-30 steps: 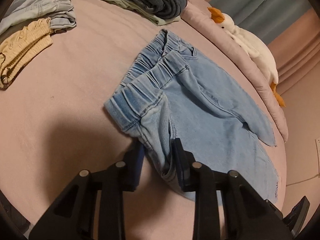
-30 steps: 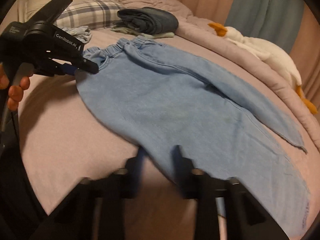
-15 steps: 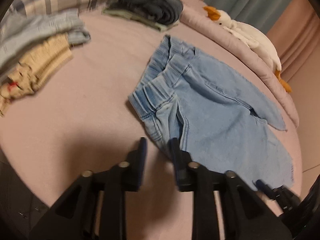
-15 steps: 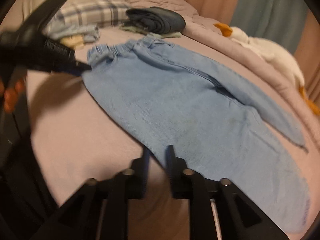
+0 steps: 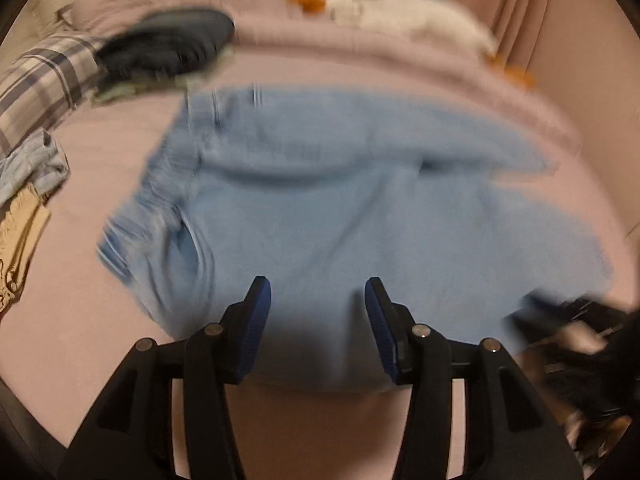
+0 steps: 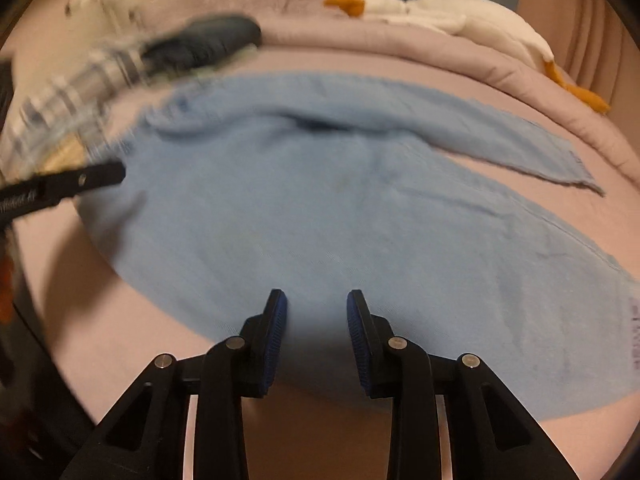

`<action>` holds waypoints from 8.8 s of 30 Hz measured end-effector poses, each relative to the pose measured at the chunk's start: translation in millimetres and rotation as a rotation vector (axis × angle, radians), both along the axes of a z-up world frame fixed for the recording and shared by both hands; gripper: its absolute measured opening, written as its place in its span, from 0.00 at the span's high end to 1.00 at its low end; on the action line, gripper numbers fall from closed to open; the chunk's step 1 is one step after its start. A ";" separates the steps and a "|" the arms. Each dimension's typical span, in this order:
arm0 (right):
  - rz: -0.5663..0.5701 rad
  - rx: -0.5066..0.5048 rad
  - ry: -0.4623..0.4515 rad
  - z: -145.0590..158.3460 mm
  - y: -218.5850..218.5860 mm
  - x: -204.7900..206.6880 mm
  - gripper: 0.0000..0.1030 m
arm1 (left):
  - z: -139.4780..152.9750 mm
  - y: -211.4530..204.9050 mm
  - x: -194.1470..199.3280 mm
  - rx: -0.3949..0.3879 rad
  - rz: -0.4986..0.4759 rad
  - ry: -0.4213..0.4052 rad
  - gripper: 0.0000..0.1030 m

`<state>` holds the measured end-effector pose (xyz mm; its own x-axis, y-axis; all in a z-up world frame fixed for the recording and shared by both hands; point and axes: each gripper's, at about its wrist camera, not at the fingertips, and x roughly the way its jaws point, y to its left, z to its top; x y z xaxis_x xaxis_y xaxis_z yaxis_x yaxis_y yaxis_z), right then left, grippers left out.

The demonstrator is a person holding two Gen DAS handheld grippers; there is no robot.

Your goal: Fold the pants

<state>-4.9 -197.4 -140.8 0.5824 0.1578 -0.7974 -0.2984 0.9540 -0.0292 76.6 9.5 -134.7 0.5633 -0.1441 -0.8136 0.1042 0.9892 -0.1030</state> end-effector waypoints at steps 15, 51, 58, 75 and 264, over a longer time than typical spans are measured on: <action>-0.294 0.015 0.030 25.0 -100.4 -6.9 0.69 | -11.5 5.5 -26.0 0.047 -0.014 -0.047 0.50; 0.023 0.042 -0.096 46.2 -44.8 120.8 0.44 | 47.4 12.3 130.7 -0.015 -0.088 -0.117 0.13; 0.179 -0.109 -0.083 40.0 -3.8 240.0 0.44 | 37.5 47.0 221.5 0.043 -0.108 -0.025 0.16; 0.356 -0.195 0.169 11.6 16.5 324.2 0.90 | 6.9 70.5 275.5 0.086 -0.227 0.151 0.81; -0.139 0.497 0.204 10.3 -44.3 201.0 0.66 | 13.9 -7.8 85.9 -0.044 -0.219 -0.070 0.55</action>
